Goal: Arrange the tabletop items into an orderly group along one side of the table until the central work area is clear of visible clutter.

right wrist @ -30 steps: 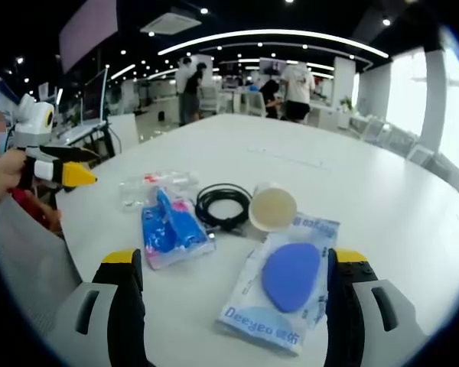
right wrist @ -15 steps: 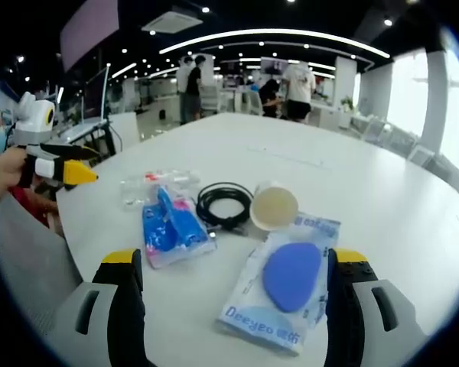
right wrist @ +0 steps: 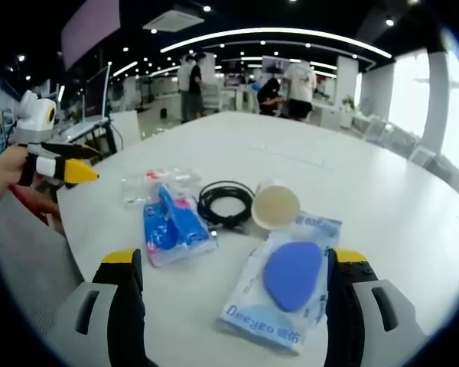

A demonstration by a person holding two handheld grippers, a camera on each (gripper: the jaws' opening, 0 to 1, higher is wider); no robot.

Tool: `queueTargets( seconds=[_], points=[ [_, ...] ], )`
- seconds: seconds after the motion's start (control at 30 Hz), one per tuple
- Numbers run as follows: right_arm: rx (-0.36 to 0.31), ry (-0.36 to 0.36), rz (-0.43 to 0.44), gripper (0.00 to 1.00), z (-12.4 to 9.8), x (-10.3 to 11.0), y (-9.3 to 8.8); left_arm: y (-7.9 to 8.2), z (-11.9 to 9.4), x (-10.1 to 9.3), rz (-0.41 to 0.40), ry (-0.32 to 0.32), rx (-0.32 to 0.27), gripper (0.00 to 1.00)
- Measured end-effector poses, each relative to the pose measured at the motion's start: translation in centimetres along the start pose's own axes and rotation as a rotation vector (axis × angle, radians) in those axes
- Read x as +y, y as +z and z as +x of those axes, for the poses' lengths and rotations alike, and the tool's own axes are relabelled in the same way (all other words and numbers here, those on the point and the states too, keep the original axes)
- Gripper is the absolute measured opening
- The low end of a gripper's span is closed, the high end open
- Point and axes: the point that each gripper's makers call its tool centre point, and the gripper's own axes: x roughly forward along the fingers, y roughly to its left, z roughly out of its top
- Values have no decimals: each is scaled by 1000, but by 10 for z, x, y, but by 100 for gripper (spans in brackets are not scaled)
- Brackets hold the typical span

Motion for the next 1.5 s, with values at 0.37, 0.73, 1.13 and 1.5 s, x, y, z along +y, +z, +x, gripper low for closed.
queueTargets(
  seconds=[0.37, 0.73, 1.13, 1.5],
  points=[
    [-2, 3, -4, 99, 0, 1, 1, -1, 0, 1, 0, 3, 7, 93],
    [-9, 10, -6, 99, -1, 2, 3, -2, 1, 2, 8, 7, 12, 93],
    [-19, 25, 7, 99, -1, 5, 5, -4, 1, 3, 12, 11, 22, 93],
    [-19, 31, 10, 99, -1, 6, 5, -4, 1, 2, 21, 9, 25, 92]
  ],
)
